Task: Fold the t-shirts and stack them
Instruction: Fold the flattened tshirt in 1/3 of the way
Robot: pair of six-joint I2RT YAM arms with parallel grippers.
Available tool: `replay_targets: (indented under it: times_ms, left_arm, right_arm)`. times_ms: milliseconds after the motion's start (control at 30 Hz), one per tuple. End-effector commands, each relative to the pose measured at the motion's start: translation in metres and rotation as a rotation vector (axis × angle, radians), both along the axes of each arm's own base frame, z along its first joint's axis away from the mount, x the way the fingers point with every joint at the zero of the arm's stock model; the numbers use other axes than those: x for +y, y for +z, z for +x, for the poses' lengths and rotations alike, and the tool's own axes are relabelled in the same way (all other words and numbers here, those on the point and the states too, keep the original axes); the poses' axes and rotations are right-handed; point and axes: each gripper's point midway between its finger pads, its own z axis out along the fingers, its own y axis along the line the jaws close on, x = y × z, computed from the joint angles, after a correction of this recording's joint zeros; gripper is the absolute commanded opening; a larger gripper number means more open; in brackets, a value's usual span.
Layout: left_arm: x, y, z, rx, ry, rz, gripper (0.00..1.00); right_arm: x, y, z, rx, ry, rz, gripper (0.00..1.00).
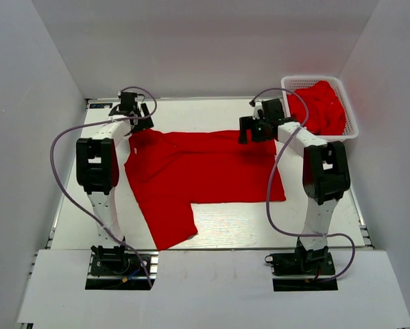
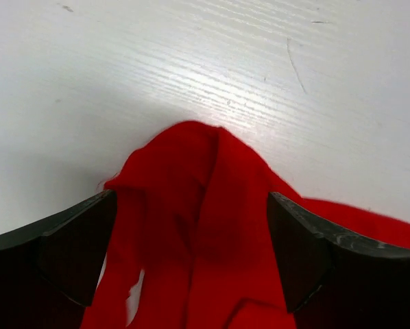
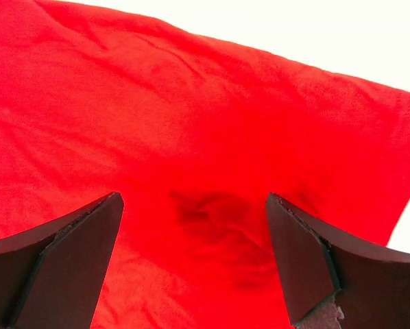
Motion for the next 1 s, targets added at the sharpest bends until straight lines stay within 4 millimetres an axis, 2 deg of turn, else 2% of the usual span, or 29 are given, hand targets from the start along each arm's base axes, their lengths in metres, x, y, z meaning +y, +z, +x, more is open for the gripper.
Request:
replay_targets:
  times_ms: [0,100,167,200,267,300,333,433,500,667,733,767,867,967]
  left_arm:
    - [0.006,0.094,-0.012,-0.114,-0.009,0.072,1.0]
    - [-0.008,0.099,-0.03,-0.107,-0.106,0.034,1.0]
    - [-0.02,0.096,-0.033,-0.11,-0.165,-0.01,1.0]
    - [-0.04,0.086,-0.039,-0.092,-0.248,-0.062,1.0]
    - [-0.059,0.082,-0.041,-0.103,-0.325,-0.11,1.0]
    - [-0.067,0.069,-0.046,-0.079,-0.36,-0.148,1.0]
    - [-0.074,0.066,-0.046,-0.079,-0.377,-0.157,1.0]
    - [-0.077,0.034,-0.055,0.028,-0.374,-0.158,1.0]
    - [-0.081,0.026,-0.057,0.064,-0.374,-0.153,0.96]
    - [-0.085,0.018,-0.067,0.095,-0.382,-0.125,0.94]
    - [-0.084,0.007,-0.077,0.132,-0.374,-0.106,0.9]
    - [-0.082,0.011,-0.076,0.123,-0.368,-0.098,0.88]
    - [-0.081,0.005,-0.081,0.144,-0.349,-0.078,0.84]
    - [-0.081,0.002,-0.083,0.153,-0.336,-0.068,0.75]
  right_arm:
    - [0.0,0.052,-0.001,-0.108,0.036,0.012,0.9]
    - [-0.002,0.062,-0.003,-0.142,0.062,-0.009,0.9]
    - [-0.006,0.063,-0.005,-0.137,0.046,-0.017,0.9]
    - [-0.007,0.062,-0.005,-0.134,0.043,-0.018,0.9]
    - [-0.007,0.059,-0.006,-0.126,0.038,-0.022,0.9]
    - [-0.009,0.057,-0.005,-0.121,0.036,-0.029,0.9]
    - [-0.009,0.055,-0.006,-0.114,0.032,-0.034,0.9]
    - [-0.014,0.052,-0.004,-0.101,0.007,-0.051,0.9]
    - [-0.014,0.051,-0.006,-0.09,0.001,-0.052,0.9]
    - [-0.017,0.049,-0.006,-0.08,-0.007,-0.059,0.9]
    - [-0.018,0.048,-0.007,-0.066,-0.032,-0.049,0.9]
    - [-0.017,0.047,-0.008,-0.064,-0.033,-0.049,0.9]
    - [-0.017,0.046,-0.012,-0.051,-0.038,-0.042,0.9]
    - [-0.02,0.045,-0.015,-0.042,-0.05,-0.047,0.9]
